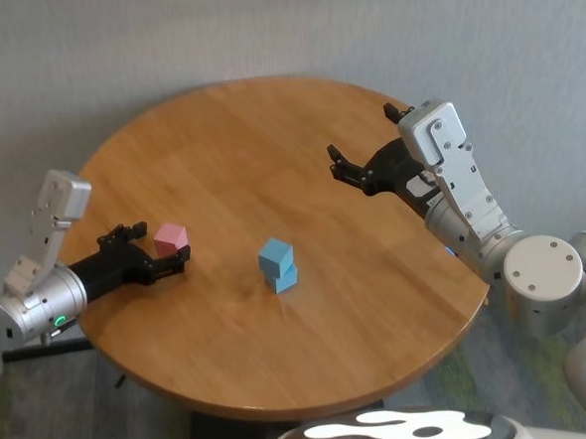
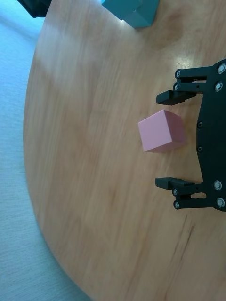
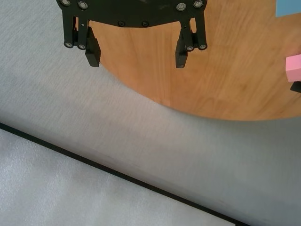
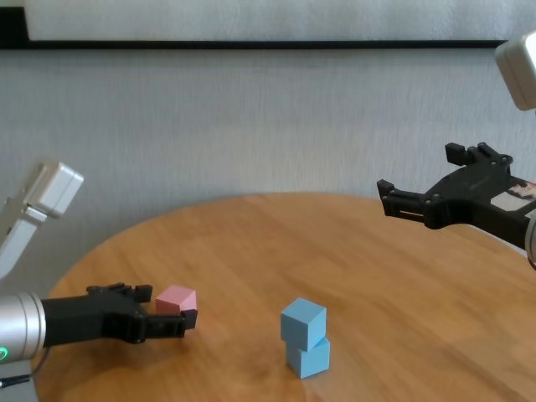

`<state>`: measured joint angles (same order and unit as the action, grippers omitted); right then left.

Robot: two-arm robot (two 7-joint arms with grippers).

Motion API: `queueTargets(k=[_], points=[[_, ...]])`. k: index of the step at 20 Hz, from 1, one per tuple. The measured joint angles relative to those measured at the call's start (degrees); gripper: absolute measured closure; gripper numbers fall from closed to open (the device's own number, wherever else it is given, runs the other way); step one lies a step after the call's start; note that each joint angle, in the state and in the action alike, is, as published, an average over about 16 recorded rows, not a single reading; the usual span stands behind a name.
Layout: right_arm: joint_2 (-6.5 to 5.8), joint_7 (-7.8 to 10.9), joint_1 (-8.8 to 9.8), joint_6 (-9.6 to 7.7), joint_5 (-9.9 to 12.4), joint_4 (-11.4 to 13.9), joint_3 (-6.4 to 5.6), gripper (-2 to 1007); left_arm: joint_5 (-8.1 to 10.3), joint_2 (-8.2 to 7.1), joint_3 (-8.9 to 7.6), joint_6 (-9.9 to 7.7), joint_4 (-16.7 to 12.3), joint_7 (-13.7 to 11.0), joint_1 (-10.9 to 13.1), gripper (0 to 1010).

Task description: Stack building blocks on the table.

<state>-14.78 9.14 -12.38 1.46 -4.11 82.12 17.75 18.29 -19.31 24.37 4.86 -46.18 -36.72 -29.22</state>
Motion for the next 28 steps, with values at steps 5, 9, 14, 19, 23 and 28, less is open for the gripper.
queueTargets(k=[5,9,14,19,23,28], points=[[0.00,0.00,0.00,0.00,0.0,0.0,0.00,0,-0.22,0.53,-0.13,0.69,1.5,-0.5,-1.0,8],[0.00,0.00,0.00,0.00,0.0,0.0,0.00,0,-0.39,0.97,-0.21,1.23,2.9,-1.1,-1.8,8],[0.00,0.00,0.00,0.00,0.0,0.0,0.00,0,-0.66,1.56,-0.28,1.98,5.0,-1.8,-3.1,8],[0.00,0.00,0.00,0.00,0.0,0.0,0.00,0,-0.97,2.40,-0.19,2.67,8.2,-3.2,-4.9,8],[0.00,0.00,0.00,0.00,0.0,0.0,0.00,0,-1.19,2.95,-0.08,3.01,10.3,-4.0,-6.2,8],[0.00,0.00,0.00,0.00,0.0,0.0,0.00,0,-1.36,3.34,0.03,3.09,11.8,-4.5,-7.1,20]])
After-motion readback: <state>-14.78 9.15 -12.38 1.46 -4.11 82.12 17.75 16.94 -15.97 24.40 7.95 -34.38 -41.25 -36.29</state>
